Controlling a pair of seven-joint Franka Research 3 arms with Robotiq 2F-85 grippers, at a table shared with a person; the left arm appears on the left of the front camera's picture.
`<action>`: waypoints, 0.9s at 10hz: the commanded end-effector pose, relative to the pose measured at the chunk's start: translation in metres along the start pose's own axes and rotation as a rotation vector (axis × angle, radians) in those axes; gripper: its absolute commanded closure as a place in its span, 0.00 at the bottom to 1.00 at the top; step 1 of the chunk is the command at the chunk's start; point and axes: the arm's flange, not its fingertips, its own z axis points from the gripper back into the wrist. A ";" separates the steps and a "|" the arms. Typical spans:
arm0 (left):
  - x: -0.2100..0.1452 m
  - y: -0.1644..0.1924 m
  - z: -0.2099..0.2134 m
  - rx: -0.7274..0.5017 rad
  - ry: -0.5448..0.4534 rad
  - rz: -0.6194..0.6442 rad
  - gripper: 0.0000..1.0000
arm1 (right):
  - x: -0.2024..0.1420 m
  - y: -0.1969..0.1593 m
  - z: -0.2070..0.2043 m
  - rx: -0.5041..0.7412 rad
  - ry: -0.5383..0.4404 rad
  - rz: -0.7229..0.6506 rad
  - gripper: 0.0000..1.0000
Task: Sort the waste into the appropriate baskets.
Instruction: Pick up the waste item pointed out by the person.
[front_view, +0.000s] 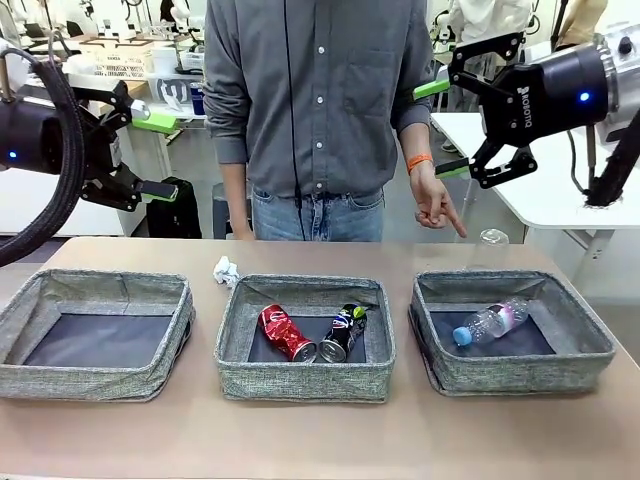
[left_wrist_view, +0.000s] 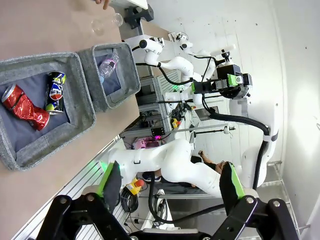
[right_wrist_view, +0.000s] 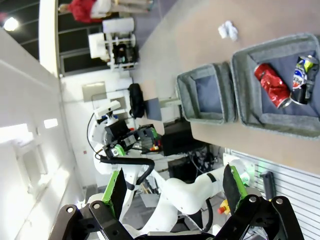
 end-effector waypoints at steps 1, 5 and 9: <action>0.000 -0.003 0.000 0.001 -0.004 0.008 0.00 | 0.002 0.003 -0.003 0.019 0.006 -0.006 0.00; 0.000 -0.003 0.000 0.001 -0.004 0.008 0.00 | 0.002 0.003 -0.003 0.019 0.006 -0.006 0.00; 0.000 -0.003 0.000 0.001 -0.004 0.008 0.00 | 0.011 0.023 0.002 0.254 0.343 0.635 0.00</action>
